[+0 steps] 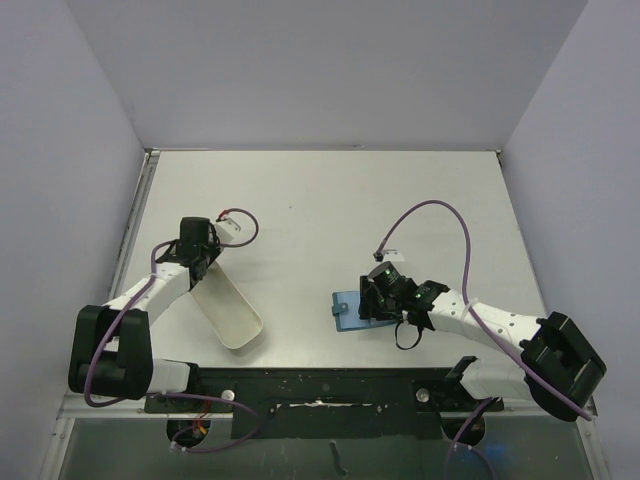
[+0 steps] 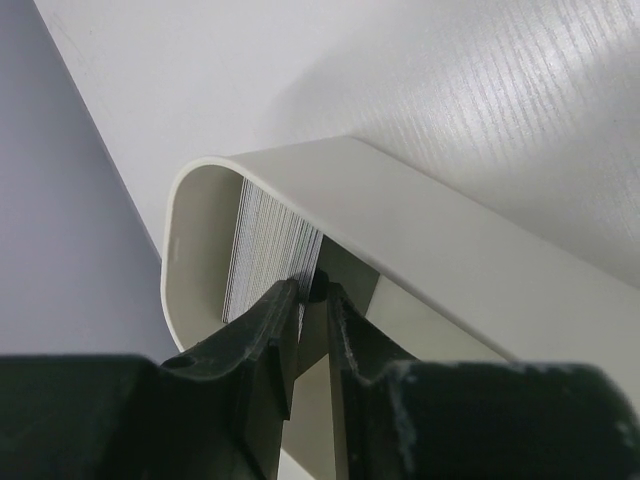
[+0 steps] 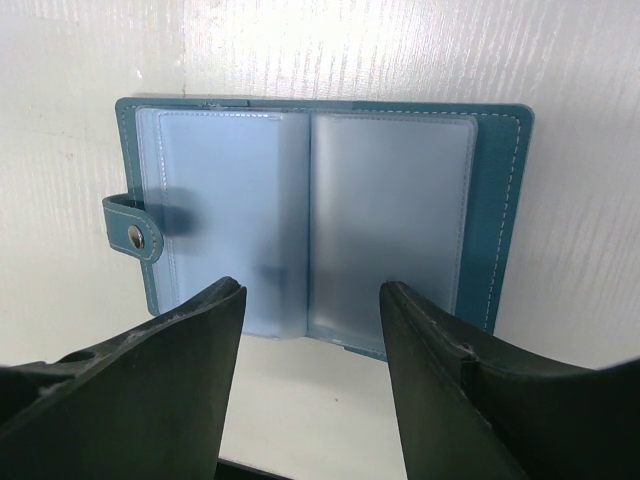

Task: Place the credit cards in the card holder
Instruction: Pick up the credit card from the storage box.

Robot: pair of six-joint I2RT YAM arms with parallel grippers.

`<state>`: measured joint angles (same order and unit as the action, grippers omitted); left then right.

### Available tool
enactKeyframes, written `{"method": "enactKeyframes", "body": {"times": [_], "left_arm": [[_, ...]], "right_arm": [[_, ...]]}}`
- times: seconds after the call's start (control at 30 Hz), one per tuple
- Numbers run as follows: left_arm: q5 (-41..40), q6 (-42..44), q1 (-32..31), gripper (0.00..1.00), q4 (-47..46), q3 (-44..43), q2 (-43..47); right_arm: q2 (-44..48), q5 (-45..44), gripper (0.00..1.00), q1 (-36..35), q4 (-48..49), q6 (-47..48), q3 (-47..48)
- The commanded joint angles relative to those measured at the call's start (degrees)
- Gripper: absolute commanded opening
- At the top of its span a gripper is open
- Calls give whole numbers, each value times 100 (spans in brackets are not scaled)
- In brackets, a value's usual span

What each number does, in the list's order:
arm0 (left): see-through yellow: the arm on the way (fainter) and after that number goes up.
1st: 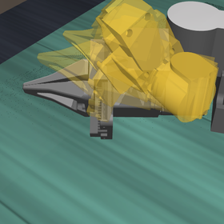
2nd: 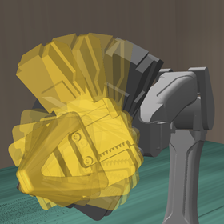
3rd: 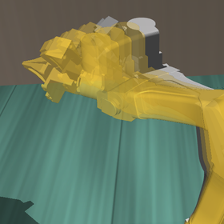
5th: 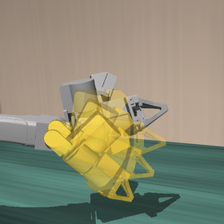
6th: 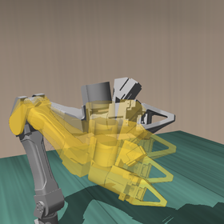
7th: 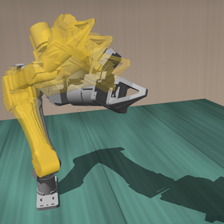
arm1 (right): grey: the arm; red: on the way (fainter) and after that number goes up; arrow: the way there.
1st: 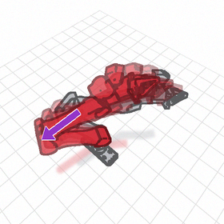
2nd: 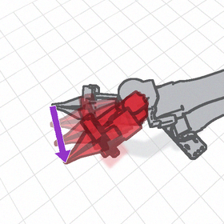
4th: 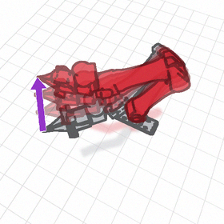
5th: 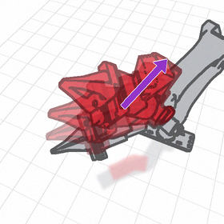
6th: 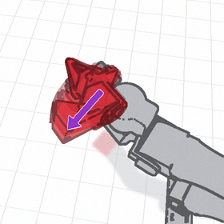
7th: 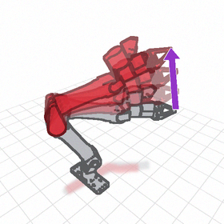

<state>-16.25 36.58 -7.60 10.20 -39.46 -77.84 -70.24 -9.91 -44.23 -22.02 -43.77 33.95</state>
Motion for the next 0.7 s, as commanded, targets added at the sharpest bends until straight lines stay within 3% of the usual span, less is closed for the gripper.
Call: {"method": "enactKeyframes", "body": {"times": [0.0,0.23,0.67], "left_arm": [[-17,86,-71,13,-6,-180,216],[-148,59,-166,0,359,-273,480],[145,-681,-194,0,1294,-797,1089]], "right_arm": [[119,-125,57,20,16,24,31],[183,-134,57,24,-37,52,85],[638,-13,57,11,-240,-53,84]]}}
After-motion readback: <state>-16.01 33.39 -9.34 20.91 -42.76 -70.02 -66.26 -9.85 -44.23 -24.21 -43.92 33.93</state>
